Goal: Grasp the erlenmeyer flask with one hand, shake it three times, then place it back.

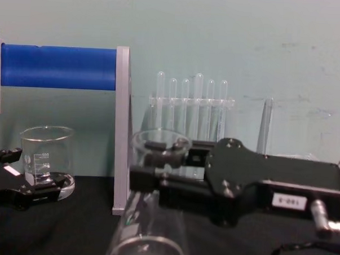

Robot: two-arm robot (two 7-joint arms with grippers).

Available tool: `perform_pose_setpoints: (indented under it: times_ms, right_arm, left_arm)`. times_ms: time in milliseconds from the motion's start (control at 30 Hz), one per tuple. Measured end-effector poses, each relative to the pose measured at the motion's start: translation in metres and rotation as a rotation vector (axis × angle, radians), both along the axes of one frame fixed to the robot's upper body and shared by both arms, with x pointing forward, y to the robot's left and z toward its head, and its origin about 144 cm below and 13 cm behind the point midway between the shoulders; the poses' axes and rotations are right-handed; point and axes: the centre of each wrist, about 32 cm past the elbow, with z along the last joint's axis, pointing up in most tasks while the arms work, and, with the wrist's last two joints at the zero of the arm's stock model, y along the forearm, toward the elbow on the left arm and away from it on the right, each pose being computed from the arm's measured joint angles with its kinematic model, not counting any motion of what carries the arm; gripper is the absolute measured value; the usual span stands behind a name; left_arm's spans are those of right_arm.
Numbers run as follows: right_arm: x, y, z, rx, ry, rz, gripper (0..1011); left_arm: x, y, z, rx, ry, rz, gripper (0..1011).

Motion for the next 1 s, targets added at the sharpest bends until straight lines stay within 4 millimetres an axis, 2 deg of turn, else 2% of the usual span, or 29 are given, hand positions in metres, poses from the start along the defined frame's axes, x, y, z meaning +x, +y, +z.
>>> perform_pose_setpoints:
  times_ms: [633, 1000]
  right_arm:
    - [0.0003, 0.0016, -0.0001, 0.063, 0.046, -0.689, 449]
    - [0.0023, 0.0055, 0.0003, 0.086, 0.087, -0.937, 449]
  left_arm:
    - [0.0000, 0.0000, 0.0000, 0.000, 0.000, 0.000, 1001]
    - [0.0000, 0.0000, 0.0000, 0.000, 0.000, 0.000, 1001]
